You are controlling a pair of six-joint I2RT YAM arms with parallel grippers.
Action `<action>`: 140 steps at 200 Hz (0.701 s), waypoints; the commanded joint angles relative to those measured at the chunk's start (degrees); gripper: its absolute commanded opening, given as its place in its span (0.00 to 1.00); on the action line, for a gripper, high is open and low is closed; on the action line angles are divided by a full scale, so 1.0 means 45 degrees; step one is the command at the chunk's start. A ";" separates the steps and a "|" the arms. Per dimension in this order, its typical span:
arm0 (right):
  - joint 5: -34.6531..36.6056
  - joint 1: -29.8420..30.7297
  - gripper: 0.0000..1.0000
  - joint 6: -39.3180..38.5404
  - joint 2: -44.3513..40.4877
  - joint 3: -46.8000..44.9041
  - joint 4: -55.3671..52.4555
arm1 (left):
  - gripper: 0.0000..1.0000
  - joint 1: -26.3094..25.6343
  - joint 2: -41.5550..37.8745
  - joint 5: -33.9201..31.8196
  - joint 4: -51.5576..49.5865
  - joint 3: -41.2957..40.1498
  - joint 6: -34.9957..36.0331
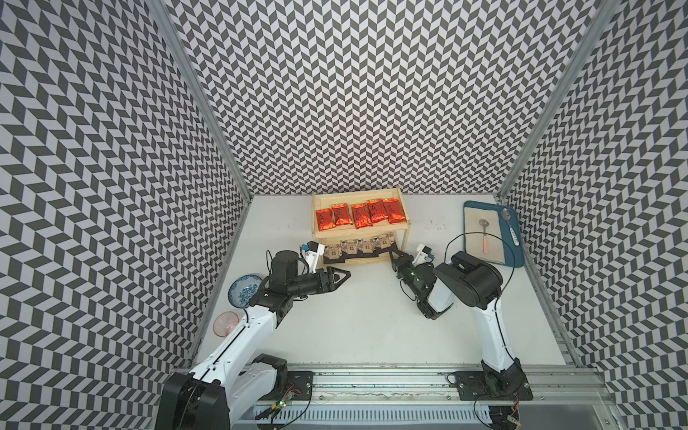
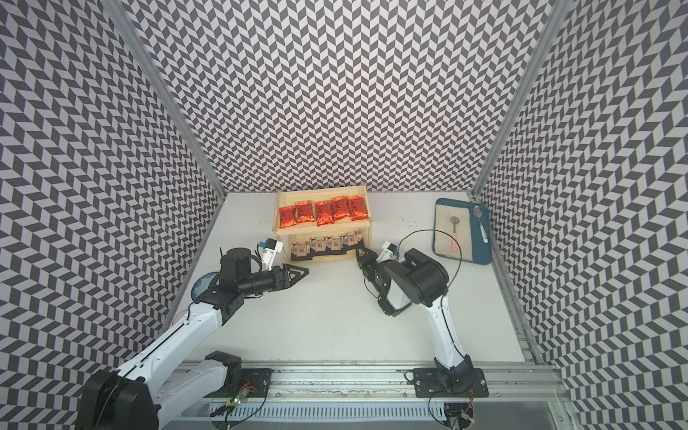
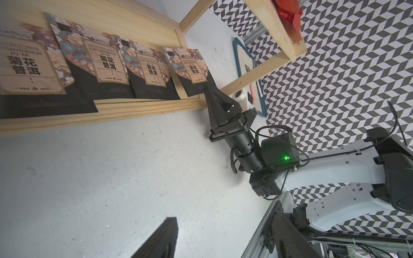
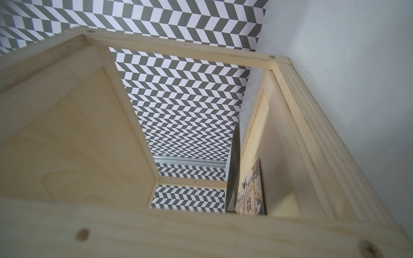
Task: Place the tea bags on the shelf by color
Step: Place the tea bag on the shelf.
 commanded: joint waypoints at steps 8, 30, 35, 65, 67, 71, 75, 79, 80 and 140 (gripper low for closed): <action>0.0338 -0.0115 0.00 0.0114 0.0343 0.0179 0.3595 | 0.72 -0.0068 0.0039 0.0197 0.0207 -0.0023 0.0020; 0.0394 -0.0141 0.01 0.0217 0.0425 0.0224 0.3583 | 0.72 -0.0068 0.0053 0.0184 0.0210 -0.0027 0.0021; 0.0399 -0.0134 0.01 0.0214 0.0444 0.0228 0.3595 | 0.72 -0.0068 0.0062 0.0186 0.0212 -0.0025 0.0021; 0.0437 -0.0182 0.02 0.0283 0.0519 0.0257 0.3546 | 0.72 -0.0048 0.0095 0.0174 0.0208 -0.0046 0.0009; 0.0438 -0.0183 0.02 0.0304 0.0523 0.0257 0.3544 | 0.72 -0.0039 0.0088 0.0171 0.0207 -0.0055 0.0008; 0.0438 -0.0183 0.03 0.0316 0.0534 0.0239 0.3537 | 0.72 -0.0048 0.0090 0.0171 0.0212 -0.0041 0.0015; 0.0433 -0.0183 0.03 0.0333 0.0543 0.0238 0.3546 | 0.72 -0.0049 0.0112 0.0168 0.0210 -0.0035 0.0015; 0.0438 -0.0183 0.04 0.0351 0.0553 0.0239 0.3542 | 0.72 -0.0039 0.0105 0.0172 0.0213 -0.0046 0.0015; 0.0438 -0.0183 0.04 0.0354 0.0558 0.0239 0.3539 | 0.72 -0.0034 0.0105 0.0171 0.0210 -0.0033 0.0018; 0.0229 -0.0211 0.19 0.0664 0.0612 0.0126 0.3364 | 0.72 0.0030 0.0051 0.0171 0.0168 -0.0002 0.0030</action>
